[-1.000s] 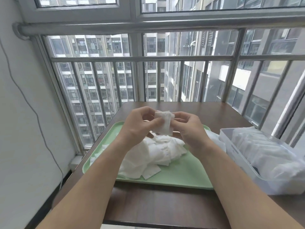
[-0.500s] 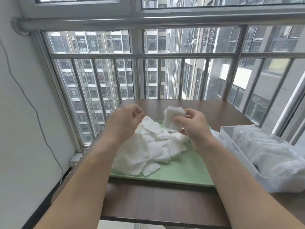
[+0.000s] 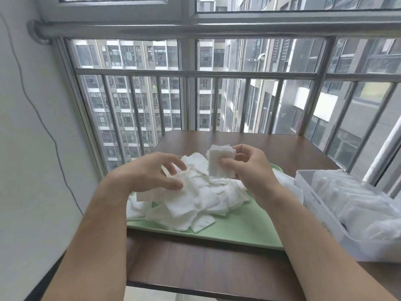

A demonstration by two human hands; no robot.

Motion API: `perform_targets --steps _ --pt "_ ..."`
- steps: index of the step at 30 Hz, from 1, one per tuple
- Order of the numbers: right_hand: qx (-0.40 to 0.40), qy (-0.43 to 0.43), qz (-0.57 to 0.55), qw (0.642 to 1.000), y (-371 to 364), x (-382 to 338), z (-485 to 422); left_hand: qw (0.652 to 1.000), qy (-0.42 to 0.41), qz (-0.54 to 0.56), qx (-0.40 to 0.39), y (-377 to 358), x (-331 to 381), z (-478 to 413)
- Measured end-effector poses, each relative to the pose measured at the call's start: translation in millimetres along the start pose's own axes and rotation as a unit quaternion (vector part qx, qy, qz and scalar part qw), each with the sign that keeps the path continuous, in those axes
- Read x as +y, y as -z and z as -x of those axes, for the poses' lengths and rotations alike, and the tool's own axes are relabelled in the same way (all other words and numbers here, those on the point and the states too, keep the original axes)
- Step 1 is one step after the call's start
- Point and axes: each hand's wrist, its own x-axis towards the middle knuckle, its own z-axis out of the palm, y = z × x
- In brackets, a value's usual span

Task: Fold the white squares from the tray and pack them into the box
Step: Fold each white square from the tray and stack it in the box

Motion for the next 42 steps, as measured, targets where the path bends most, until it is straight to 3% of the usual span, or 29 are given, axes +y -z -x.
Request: perform_targets --steps 9,15,22,33,42 --pt "-0.016 0.001 0.029 0.999 -3.3 3.8 0.1 0.991 -0.038 0.046 0.116 -6.7 2.0 -4.1" --pt "0.023 -0.008 0.031 0.999 -2.3 7.0 -2.7 0.963 -0.103 0.139 0.207 -13.6 9.8 -11.2" --pt "0.008 -0.018 -0.001 1.000 -0.7 5.4 -1.0 0.935 -0.155 0.227 0.224 -19.9 21.6 -12.1" --pt "-0.054 -0.017 -0.033 0.998 -3.4 -0.1 3.5 0.927 -0.190 0.240 0.218 -30.3 32.2 -15.9" --pt "-0.141 -0.076 -0.128 0.979 -4.8 -6.4 5.0 0.915 -0.189 0.223 0.277 -38.8 33.3 -21.5"
